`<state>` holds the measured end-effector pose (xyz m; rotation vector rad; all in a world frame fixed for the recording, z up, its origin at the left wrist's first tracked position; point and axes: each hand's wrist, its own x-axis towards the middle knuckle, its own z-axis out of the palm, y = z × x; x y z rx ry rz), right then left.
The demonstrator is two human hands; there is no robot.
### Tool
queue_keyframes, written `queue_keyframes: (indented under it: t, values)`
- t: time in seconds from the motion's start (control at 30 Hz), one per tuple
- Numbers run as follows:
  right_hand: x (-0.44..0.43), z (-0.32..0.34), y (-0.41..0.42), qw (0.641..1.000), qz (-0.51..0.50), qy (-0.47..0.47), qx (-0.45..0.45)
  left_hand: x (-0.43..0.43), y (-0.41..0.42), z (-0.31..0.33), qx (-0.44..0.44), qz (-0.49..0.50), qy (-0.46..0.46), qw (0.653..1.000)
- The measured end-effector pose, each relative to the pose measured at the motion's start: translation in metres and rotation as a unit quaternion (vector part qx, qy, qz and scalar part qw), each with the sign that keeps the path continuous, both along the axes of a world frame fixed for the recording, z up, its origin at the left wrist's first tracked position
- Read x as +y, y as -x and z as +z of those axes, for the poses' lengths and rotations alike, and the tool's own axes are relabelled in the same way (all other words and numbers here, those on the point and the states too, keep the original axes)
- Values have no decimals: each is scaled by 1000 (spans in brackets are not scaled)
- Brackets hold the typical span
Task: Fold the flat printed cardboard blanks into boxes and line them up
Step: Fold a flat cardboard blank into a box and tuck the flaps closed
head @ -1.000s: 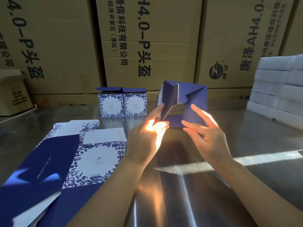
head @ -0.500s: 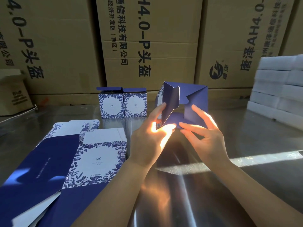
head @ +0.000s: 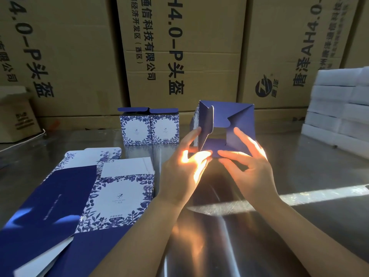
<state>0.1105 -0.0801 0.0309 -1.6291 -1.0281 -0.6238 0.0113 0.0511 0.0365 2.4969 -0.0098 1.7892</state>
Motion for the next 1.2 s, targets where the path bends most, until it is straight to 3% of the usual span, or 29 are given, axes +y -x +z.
queue_keyframes:
  t: [0.3, 1.2]
  values:
    - [-6, 1, -19, 992, -2, -42, -117, 12, 1, 4, -53, 21, 30, 998]
    - [-6, -1, -24, 990, 67, -60, -107, 18, 2, 0, -66, 46, 91, 993]
